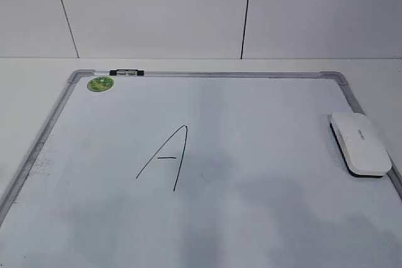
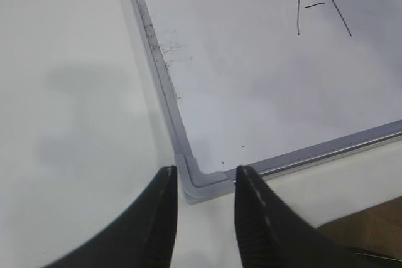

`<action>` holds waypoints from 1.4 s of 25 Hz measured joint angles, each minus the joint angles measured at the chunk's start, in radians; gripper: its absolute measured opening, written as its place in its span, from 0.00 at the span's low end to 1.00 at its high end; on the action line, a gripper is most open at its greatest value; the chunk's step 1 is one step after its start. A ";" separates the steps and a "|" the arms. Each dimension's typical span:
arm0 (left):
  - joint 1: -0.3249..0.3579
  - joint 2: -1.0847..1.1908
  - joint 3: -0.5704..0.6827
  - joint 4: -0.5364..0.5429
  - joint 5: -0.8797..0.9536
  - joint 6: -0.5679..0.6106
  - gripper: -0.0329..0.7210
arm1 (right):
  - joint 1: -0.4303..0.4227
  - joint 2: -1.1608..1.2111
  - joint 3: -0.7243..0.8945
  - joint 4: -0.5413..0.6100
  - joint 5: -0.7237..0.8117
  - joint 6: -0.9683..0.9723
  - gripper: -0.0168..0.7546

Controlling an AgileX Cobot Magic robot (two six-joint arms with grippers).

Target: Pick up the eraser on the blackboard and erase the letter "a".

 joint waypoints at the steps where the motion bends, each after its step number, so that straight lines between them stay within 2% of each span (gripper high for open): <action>1: 0.000 0.000 0.000 0.001 0.000 0.000 0.36 | 0.000 0.000 0.000 0.000 0.001 0.000 0.79; 27: 0.000 -0.004 0.000 0.007 0.000 0.000 0.36 | 0.000 -0.002 0.000 -0.002 -0.004 0.000 0.79; 35: 0.000 -0.074 0.000 0.007 0.000 0.000 0.36 | 0.000 -0.078 0.000 -0.002 -0.004 0.000 0.79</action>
